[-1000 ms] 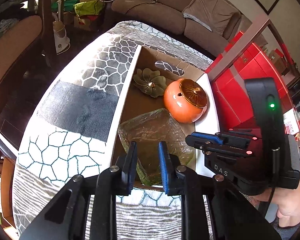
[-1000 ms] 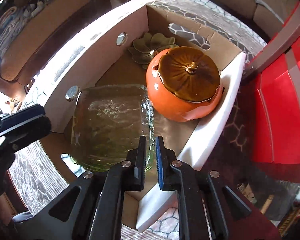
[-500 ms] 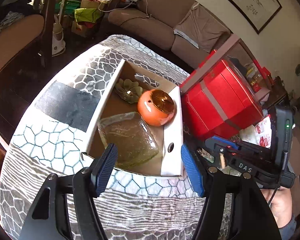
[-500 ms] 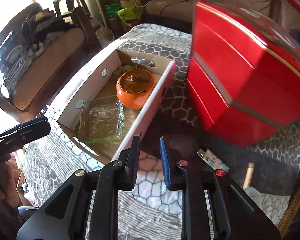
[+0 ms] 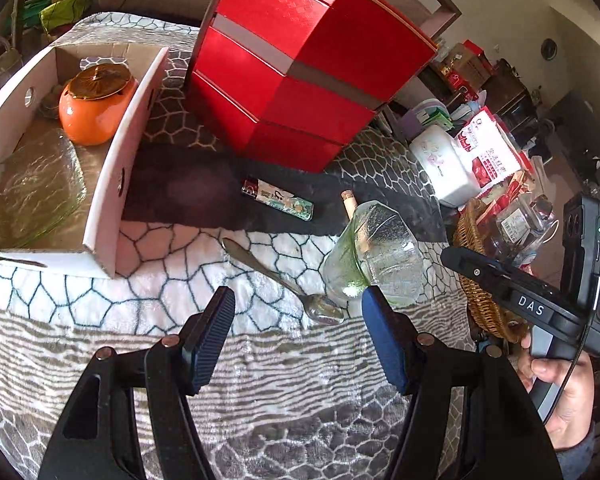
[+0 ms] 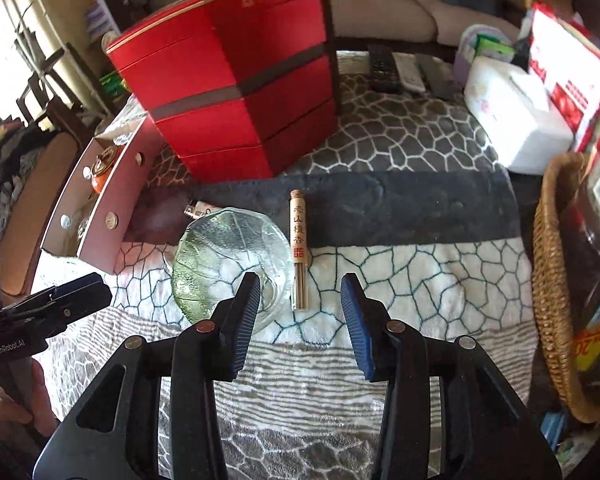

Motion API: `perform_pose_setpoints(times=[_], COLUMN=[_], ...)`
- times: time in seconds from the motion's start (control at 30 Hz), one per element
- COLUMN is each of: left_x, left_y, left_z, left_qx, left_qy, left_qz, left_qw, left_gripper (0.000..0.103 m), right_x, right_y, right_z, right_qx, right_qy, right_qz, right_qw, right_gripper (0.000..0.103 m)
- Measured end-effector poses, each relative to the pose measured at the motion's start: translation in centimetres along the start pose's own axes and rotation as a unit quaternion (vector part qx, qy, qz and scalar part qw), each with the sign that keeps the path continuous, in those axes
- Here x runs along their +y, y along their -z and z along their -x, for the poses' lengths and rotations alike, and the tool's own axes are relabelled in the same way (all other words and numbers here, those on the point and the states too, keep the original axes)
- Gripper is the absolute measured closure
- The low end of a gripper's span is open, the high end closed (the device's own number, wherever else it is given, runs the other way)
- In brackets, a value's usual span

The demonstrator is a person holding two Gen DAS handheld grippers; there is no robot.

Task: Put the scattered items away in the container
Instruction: 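Move the right tool to the green glass bowl and grasp its rim, then lift the green glass bowl with the right tool and carry it to the box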

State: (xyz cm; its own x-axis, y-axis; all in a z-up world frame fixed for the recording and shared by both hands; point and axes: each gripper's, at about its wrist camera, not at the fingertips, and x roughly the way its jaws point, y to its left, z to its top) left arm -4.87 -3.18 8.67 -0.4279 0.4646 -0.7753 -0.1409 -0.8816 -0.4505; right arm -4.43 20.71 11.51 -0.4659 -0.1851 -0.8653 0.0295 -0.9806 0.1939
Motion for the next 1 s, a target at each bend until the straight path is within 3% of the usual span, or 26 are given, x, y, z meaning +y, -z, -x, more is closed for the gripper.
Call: perform_pose_setpoints(times=[0.23,0.37,0.5,0.53,0.57,0.63,0.67,0.7,1.0], left_x=[-2.4,-3.6,-3.6,-3.5,-3.5,-3.4,-3.6,-3.9,-4.8], left_y=[-2.7,-2.9,-2.3,-2.1,-1.9,-1.5,-1.4,-1.3,-1.8], left_z=[-4.4,-6.5,-8.2,-8.5,-8.8,-9.3,-9.5,-9.6,-8.1], left_qx=[0.025,0.038,0.054,0.055,0.056,0.060,0.062,0.064,0.064], left_qy=[-0.034,-0.072,-0.084,-0.088,-0.087,-0.071,-0.067,-0.063,-0.049], left_qz=[-0.014,-0.055,-0.056,-0.057,-0.055,-0.044,-0.044,-0.047,-0.049], left_qw=[0.9990,0.9951,0.9934,0.9930,0.9932,0.9947,0.9949,0.9948,0.9955], left_gripper=[0.037,0.037,0.039,0.050,0.055,0.075,0.079,0.091,0.093], right_x=[-3.0,-2.7,-1.3,-0.8,-0.2,0.8,1.2,1.4,2.5], right_y=[0.0,-0.1,0.1,0.2,0.4,0.8,0.9,0.9,0.1], right_z=[-3.2,-5.3,-7.1,-7.7,-8.3,-8.8,-8.8,-8.8,-6.5], right_qx=[0.003,0.023,0.042,0.057,0.068,0.067,0.061,0.058,0.046], right_qy=[-0.109,-0.106,-0.112,-0.111,-0.105,-0.090,-0.076,-0.068,-0.063], right_qz=[-0.094,-0.095,-0.071,-0.061,-0.048,-0.025,-0.018,-0.012,-0.003], right_qw=[0.990,0.990,0.990,0.990,0.991,0.993,0.995,0.996,0.997], right_gripper=[0.059,0.060,0.061,0.061,0.062,0.080,0.084,0.084,0.087])
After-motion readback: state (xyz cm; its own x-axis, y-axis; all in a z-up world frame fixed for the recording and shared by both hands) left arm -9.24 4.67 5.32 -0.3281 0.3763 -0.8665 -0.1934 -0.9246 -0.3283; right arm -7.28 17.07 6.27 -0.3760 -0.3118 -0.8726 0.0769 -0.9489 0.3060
